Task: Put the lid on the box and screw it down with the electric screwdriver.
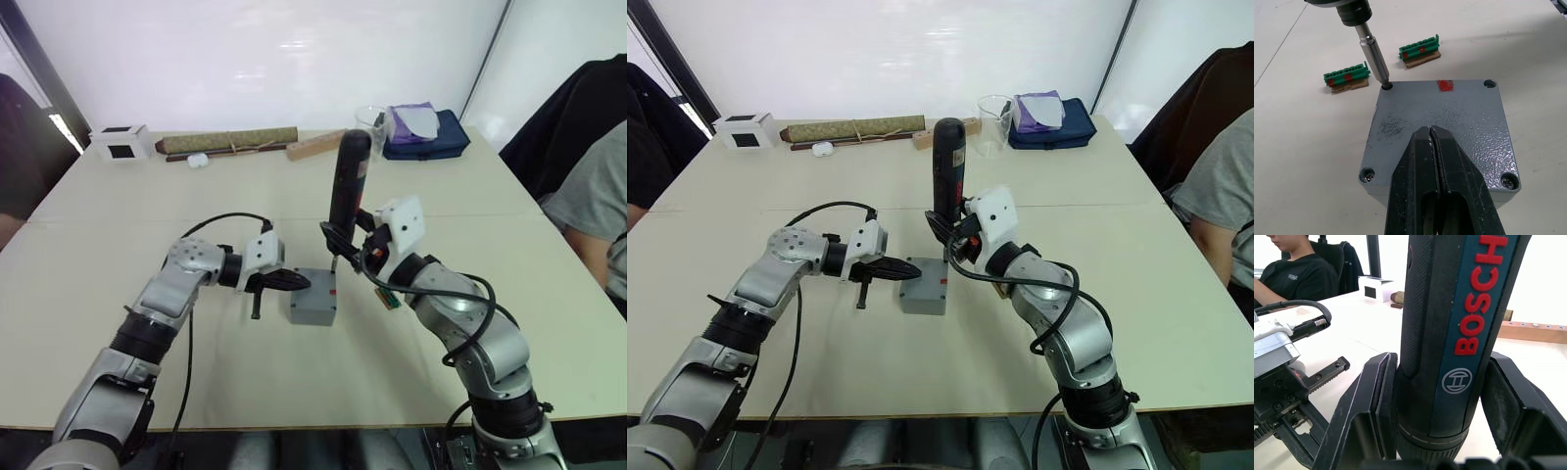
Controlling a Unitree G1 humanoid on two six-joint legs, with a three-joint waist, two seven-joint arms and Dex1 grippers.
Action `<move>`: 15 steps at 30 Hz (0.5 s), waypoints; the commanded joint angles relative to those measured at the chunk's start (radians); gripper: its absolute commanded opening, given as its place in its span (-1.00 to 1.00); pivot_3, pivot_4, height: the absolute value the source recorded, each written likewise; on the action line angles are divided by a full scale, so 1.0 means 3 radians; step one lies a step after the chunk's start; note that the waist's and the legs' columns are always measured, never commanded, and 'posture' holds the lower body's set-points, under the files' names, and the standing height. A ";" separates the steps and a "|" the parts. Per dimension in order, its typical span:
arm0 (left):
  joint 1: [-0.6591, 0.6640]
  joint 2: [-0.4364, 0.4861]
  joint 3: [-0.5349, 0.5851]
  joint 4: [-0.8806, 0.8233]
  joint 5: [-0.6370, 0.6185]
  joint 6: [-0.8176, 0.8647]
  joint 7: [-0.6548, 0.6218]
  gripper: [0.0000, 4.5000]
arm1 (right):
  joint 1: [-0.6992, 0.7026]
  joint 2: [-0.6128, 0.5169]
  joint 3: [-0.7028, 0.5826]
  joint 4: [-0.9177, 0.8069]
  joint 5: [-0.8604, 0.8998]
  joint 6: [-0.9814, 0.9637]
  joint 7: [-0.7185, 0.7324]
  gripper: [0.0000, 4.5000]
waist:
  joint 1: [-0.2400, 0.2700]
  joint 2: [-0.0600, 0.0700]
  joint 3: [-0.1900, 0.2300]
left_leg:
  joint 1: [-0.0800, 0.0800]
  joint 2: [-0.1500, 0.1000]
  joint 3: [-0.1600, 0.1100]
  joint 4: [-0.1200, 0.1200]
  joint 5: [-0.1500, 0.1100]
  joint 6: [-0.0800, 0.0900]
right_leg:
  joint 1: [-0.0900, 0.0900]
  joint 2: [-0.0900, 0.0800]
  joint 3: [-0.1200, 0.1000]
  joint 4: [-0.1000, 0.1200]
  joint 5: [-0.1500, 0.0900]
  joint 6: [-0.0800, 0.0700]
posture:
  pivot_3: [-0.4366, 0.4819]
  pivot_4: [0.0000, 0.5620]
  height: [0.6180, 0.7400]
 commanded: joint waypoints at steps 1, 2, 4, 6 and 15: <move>0.0027 0.0001 -0.0048 0.0029 0.0059 -0.0023 -0.0012 -1.00 | 0.0181 -0.0080 0.0136 0.0348 -0.0106 0.0392 -0.0013 -0.10 | 0.0000 0.0000 0.0000 | 0.0000 0.0000 0.0000 0.0000 0.0000 0.0000 | 0.0000 0.0000 0.0000 0.0000 0.0000 0.0000 | -0.05 -0.47 0.93; 0.0027 0.0000 -0.0049 0.0030 0.0059 -0.0024 -0.0012 -1.00 | 0.0179 -0.0080 0.0136 0.0344 -0.0105 0.0394 -0.0013 -0.10 | 0.0000 0.0000 0.0000 | 0.0000 0.0000 0.0000 -0.0001 0.0000 0.0000 | 0.0000 0.0000 0.0000 -0.0001 0.0000 0.0000 | -0.05 -0.47 0.93; 0.0027 -0.0002 -0.0050 0.0031 0.0059 -0.0025 -0.0014 -1.00 | 0.0166 -0.0087 0.0137 0.0336 -0.0107 0.0383 -0.0002 -0.10 | 0.0001 0.0000 0.0000 | 0.0000 0.0000 0.0000 -0.0001 0.0000 0.0000 | 0.0000 -0.0001 0.0000 -0.0002 0.0000 0.0000 | -0.05 -0.47 0.93; 0.0027 -0.0004 -0.0052 0.0030 0.0058 -0.0024 -0.0015 -1.00 | 0.0145 -0.0096 0.0137 0.0329 -0.0114 0.0329 0.0029 -0.10 | 0.0001 0.0000 0.0000 | 0.0000 0.0000 0.0000 -0.0001 0.0000 0.0000 | 0.0000 -0.0001 0.0000 -0.0003 -0.0001 0.0000 | -0.05 -0.47 0.93; 0.0038 -0.0033 0.0011 -0.0090 -0.0054 0.0077 -0.0015 -1.00 | -0.0463 0.0023 -0.0293 0.0010 0.0045 0.0207 -0.0029 -0.10 | 0.0002 0.0005 0.0012 | -0.0012 0.0000 -0.0001 -0.0003 0.0000 0.0000 | -0.0008 -0.0002 -0.0001 -0.0012 -0.0001 0.0001 | -0.05 -0.47 0.93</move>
